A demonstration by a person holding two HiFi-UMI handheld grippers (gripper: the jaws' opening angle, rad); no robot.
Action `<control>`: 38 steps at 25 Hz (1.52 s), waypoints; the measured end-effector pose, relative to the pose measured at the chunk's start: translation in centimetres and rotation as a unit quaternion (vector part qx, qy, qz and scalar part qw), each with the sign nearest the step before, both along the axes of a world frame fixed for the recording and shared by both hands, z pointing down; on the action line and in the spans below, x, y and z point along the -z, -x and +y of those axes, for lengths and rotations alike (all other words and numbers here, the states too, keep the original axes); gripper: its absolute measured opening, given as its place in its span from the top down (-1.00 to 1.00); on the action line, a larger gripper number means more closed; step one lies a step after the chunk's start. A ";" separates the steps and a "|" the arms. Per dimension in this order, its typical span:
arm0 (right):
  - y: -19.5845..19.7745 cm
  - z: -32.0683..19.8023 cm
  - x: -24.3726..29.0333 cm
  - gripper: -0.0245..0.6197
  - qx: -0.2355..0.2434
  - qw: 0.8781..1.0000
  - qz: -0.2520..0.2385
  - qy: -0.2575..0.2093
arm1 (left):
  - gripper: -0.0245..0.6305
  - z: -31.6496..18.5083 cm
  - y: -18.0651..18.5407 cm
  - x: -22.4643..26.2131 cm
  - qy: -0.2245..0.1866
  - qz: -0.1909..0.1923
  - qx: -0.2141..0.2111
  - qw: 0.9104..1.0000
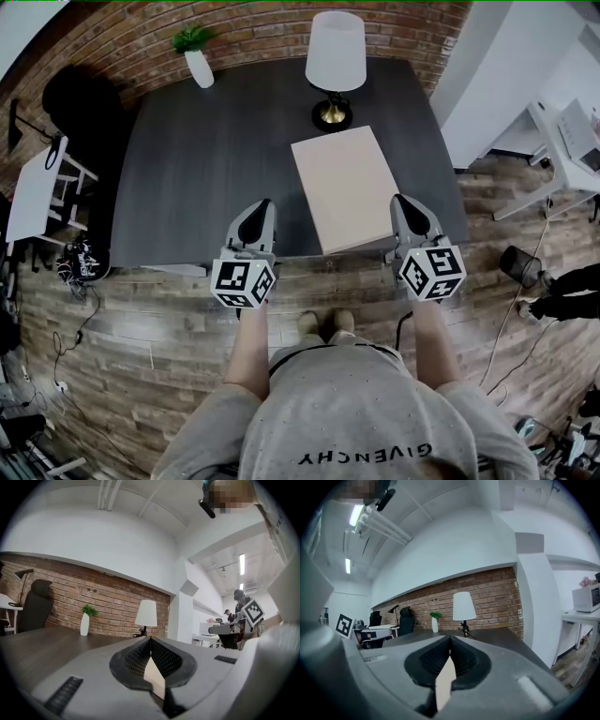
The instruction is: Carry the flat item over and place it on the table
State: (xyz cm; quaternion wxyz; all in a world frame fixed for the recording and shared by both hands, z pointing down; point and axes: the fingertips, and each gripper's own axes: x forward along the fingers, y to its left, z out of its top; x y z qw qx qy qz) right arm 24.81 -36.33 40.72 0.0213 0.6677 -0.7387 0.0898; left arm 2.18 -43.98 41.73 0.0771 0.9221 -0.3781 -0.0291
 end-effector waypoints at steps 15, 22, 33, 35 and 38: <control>-0.4 -0.2 3.4 0.92 -0.002 0.999 -0.002 -0.034 | 0.93 -0.6 0.0 3.9 -0.034 0.010 0.003 0.999; -0.2 -0.4 4.3 0.92 0.000 0.999 -0.004 -0.046 | 0.93 -0.7 0.2 5.0 -0.046 0.013 0.004 0.999; 0.0 -1.3 4.4 0.92 0.003 0.998 -0.011 -0.054 | 0.93 -1.4 0.6 5.2 -0.051 0.014 0.013 0.999; 0.0 -1.5 4.4 0.92 0.004 0.998 -0.011 -0.055 | 0.93 -1.5 0.6 5.2 -0.051 0.014 0.015 0.998; 0.0 -1.7 4.5 0.92 0.006 0.998 -0.011 -0.056 | 0.93 -1.6 0.6 5.3 -0.052 0.014 0.017 0.998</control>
